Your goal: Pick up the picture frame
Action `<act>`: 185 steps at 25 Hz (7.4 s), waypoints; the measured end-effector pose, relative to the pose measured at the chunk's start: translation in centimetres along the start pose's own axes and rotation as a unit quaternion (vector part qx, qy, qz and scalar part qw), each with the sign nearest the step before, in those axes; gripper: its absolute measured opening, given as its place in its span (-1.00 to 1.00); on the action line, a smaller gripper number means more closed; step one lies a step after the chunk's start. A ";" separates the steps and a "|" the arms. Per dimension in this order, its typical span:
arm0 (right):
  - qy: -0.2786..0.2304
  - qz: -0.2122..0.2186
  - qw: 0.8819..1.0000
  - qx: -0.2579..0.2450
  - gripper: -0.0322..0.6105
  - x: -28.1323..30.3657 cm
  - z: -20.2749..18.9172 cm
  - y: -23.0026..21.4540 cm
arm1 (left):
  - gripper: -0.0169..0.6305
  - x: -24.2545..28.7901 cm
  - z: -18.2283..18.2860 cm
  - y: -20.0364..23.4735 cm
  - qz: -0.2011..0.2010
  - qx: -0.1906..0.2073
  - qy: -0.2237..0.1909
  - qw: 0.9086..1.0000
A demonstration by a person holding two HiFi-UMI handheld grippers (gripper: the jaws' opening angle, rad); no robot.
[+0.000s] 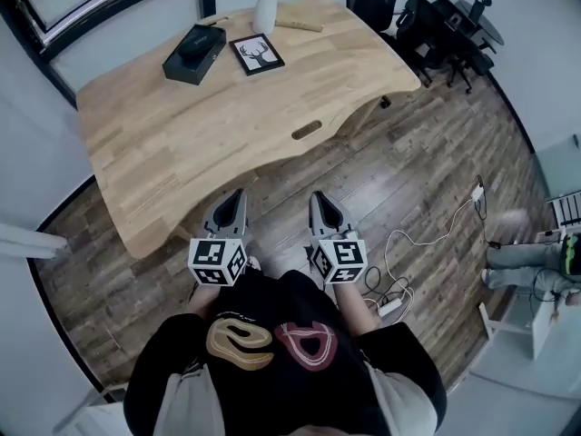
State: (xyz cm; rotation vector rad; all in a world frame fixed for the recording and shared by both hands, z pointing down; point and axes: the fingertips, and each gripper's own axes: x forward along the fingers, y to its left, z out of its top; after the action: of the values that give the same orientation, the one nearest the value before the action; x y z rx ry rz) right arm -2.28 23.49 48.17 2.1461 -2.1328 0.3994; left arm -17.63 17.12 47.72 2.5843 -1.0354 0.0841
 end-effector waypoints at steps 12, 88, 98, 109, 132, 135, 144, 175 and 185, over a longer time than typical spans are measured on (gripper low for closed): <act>0.035 -0.028 0.999 -0.028 -0.85 1.3 -0.6 -0.5 | -0.89 2.5 -0.2 -1.9 -0.037 0.020 0.018 0.999; 0.094 0.137 0.985 -0.036 -0.85 44.0 10.4 -16.3 | -0.89 36.3 8.3 16.7 0.236 -0.108 0.071 0.963; 0.076 0.145 0.985 -0.045 -0.85 49.9 12.4 -14.7 | -0.89 39.6 10.0 20.6 0.244 -0.108 0.066 0.961; 0.101 0.142 0.983 -0.062 -0.73 55.3 11.7 -14.3 | -0.89 42.8 9.3 24.1 0.248 -0.127 0.094 0.956; 0.211 0.132 0.967 -0.053 -0.51 63.2 5.7 -15.0 | -0.59 48.2 4.7 29.4 0.248 -0.163 0.167 0.940; 0.230 0.136 0.962 -0.056 -0.51 63.8 4.5 -15.0 | -0.59 49.0 3.9 29.8 0.246 -0.164 0.179 0.939; 0.270 0.127 0.953 -0.056 -0.51 65.0 2.1 -15.2 | -0.58 50.3 1.9 30.1 0.243 -0.161 0.211 0.933; 0.315 0.110 0.942 -0.034 -0.61 65.9 0.0 -15.4 | -0.66 51.4 -0.3 31.2 0.256 -0.201 0.237 0.915; 0.323 0.099 0.940 -0.049 -0.63 65.9 0.0 -15.2 | -0.69 51.3 -0.2 31.3 0.275 -0.200 0.239 0.909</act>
State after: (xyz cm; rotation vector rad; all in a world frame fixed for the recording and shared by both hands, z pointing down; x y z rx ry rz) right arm 12.20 -40.05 66.24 1.4594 -1.9169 0.8541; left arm -1.43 -37.48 66.83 1.7203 -1.3693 0.5534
